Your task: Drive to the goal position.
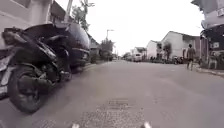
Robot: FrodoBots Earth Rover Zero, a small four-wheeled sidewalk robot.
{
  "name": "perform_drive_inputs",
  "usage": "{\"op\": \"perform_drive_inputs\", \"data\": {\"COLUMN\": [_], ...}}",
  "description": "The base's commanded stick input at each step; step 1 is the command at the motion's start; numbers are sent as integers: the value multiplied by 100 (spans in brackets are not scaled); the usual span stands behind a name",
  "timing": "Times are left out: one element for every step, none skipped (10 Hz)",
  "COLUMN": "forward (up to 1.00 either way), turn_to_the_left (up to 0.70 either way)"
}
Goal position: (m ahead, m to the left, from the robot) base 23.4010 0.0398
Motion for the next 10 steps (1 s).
{"op": "perform_drive_inputs", "data": {"forward": [70, 70, 70, 70, 70, 70, 70, 70, 70, 70], "turn_to_the_left": [0, 0, 0, 0, 0, 0, 0, 0, 0, 2]}}
